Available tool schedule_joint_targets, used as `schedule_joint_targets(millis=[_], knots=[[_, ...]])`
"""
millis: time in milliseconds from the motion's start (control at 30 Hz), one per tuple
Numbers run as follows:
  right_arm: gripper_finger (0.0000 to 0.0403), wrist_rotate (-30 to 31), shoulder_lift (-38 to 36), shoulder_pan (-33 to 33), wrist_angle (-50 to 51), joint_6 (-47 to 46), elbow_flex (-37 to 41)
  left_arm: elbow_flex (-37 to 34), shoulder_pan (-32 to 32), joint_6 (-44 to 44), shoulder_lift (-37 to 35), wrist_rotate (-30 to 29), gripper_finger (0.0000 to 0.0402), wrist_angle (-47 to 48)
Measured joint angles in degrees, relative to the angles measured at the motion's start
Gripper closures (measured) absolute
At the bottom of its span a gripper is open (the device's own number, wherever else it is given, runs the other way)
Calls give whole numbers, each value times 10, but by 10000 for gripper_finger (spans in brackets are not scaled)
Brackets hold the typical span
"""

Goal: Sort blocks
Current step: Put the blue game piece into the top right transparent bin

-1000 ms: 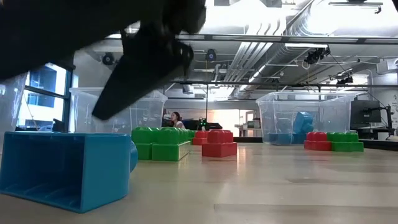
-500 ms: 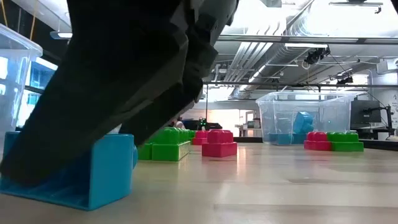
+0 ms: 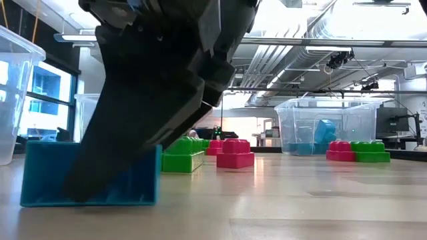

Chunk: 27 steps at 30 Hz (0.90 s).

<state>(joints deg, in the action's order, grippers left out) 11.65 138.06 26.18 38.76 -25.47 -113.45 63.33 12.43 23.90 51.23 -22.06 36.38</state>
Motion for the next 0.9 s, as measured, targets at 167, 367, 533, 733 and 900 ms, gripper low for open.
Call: schedule_joint_targets(millis=[167,367,533,733,900], knots=[[262,1,0,0,-5,-2,0,0,0,0,0,0,101,0],[315,-12,0,0,-3,0,-4,0,0,-1,0,0,101,1],[362,-17,0,0,7,28,-35,0,0,-7,0,0,101,1],[398,-16,0,-5,43,64,-84,0,0,-15,0,0,101,2],[399,-11,0,-12,127,93,-143,0,0,-15,0,0,101,1]])
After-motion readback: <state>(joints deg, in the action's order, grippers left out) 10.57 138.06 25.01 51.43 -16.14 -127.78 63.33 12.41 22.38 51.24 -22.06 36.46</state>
